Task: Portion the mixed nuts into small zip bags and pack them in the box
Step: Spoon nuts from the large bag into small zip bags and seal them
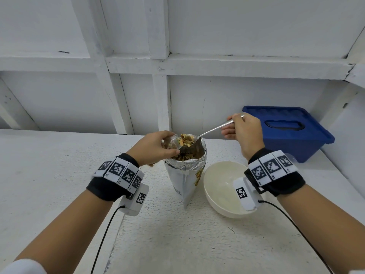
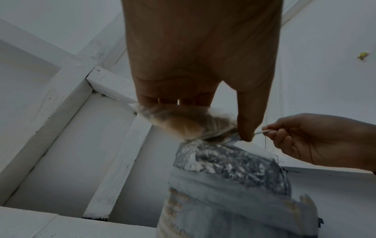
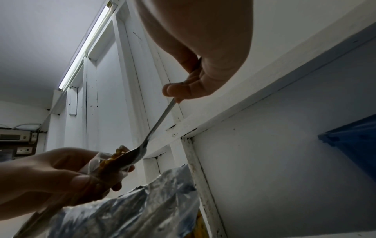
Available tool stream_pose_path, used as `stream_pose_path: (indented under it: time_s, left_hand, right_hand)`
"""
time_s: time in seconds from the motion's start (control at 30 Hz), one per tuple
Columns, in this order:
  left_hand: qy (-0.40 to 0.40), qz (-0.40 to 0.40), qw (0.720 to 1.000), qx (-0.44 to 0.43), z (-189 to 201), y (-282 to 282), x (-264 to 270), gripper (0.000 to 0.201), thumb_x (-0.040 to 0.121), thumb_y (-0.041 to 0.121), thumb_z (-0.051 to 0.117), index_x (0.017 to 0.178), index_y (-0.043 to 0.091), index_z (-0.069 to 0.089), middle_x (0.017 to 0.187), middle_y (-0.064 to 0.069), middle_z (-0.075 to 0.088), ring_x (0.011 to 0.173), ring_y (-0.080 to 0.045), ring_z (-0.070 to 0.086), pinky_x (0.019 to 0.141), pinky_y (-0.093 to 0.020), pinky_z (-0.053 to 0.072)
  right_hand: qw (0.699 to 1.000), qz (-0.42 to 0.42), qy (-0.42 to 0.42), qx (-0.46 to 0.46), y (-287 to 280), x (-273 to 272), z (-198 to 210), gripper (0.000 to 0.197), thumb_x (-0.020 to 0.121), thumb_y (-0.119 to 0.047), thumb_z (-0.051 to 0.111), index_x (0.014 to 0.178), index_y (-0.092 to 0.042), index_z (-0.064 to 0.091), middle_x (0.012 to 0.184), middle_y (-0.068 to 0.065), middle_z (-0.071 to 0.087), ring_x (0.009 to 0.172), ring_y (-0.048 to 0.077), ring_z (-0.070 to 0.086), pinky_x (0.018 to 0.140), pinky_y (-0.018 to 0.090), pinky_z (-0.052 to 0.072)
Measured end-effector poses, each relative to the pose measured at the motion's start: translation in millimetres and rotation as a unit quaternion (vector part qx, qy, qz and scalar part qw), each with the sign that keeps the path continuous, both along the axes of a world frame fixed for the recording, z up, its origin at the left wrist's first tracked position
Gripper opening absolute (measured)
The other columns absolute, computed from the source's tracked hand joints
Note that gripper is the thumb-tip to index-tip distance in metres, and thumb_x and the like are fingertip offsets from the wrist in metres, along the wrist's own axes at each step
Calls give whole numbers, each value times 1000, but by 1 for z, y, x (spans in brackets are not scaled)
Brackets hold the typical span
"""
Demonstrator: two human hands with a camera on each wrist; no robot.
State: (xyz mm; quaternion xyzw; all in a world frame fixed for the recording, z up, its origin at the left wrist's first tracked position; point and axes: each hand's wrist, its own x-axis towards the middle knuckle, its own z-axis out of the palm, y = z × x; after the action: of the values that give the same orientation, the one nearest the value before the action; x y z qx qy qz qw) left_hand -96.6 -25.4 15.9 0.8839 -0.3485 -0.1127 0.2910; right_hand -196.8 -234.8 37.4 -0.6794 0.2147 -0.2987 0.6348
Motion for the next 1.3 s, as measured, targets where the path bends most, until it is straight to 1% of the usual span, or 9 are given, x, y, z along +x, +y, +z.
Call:
stream_pose_path:
  time_s: [0.13, 0.3, 0.37, 0.43, 0.57, 0.73, 0.93, 1.17, 1.3]
  left_hand:
    - [8, 2, 1000, -26, -2, -1, -2, 58, 79, 37, 70, 130, 22, 47, 104, 4, 58, 94, -29, 63, 75, -47, 56]
    - [21, 18, 996, -83, -6, 0, -5, 48, 79, 33, 71, 122, 25, 50, 89, 9, 59, 67, -24, 63, 59, -40, 57]
    - [23, 30, 993, -110, -9, 0, -4, 49, 80, 32, 70, 123, 19, 52, 89, 11, 59, 70, -20, 64, 58, -31, 55]
    - [20, 35, 990, -135, -11, 1, -3, 49, 80, 30, 70, 124, 15, 53, 93, 8, 60, 74, -4, 59, 61, -13, 47]
    - [23, 43, 985, -166, -13, 2, -3, 44, 81, 26, 70, 120, 15, 54, 94, 9, 58, 80, 5, 54, 62, -3, 42]
    - [19, 49, 982, -181, -15, 1, -1, 49, 80, 28, 70, 124, 14, 53, 101, 4, 61, 87, -5, 57, 64, -5, 41]
    - [28, 49, 979, -197, -15, 0, -1, 42, 82, 27, 69, 119, 14, 55, 88, 13, 60, 79, 2, 56, 60, -2, 42]
    - [28, 61, 976, -208, -18, 9, 4, 39, 84, 28, 66, 120, 18, 55, 95, 6, 63, 83, 3, 58, 66, -5, 43]
    - [31, 74, 971, -224, -18, 14, 8, 38, 85, 27, 65, 120, 17, 55, 102, 1, 64, 88, -3, 59, 72, -12, 44]
  right_hand:
    - [1000, 19, 6, -18, 8, 8, 5, 25, 96, -8, 40, 77, -12, 55, 65, 10, 60, 41, 4, 57, 44, 16, 48]
    - [994, 33, -16, -105, 22, 15, 16, 24, 97, -12, 42, 77, -15, 55, 62, 7, 61, 45, 8, 58, 48, 21, 50]
    - [988, 41, -34, -144, 28, 16, 21, 23, 97, -14, 42, 79, -15, 55, 62, 4, 60, 45, 6, 58, 48, 19, 50]
    - [980, 48, -53, -184, 33, 15, 26, 21, 98, -15, 41, 84, -11, 56, 63, 3, 60, 46, 5, 59, 47, 17, 49]
    - [967, 50, -80, -237, 37, 13, 31, 18, 98, -16, 42, 88, -10, 56, 64, 1, 60, 49, 4, 60, 49, 14, 49]
    - [957, 49, -97, -268, 37, 13, 34, 17, 97, -14, 43, 87, -10, 56, 63, -1, 58, 51, 5, 61, 50, 12, 48]
    - [941, 95, -106, -306, 42, 12, 32, 19, 97, -14, 45, 89, -5, 60, 70, 12, 65, 55, 13, 65, 54, 22, 54]
    - [949, 41, -131, -284, 20, 5, 39, 14, 97, -18, 44, 95, -12, 57, 73, -3, 61, 57, 3, 62, 57, 18, 53]
    - [958, 37, -67, -275, 8, -1, 23, 14, 97, -19, 43, 96, -12, 56, 75, -1, 61, 58, 1, 61, 59, 19, 54]
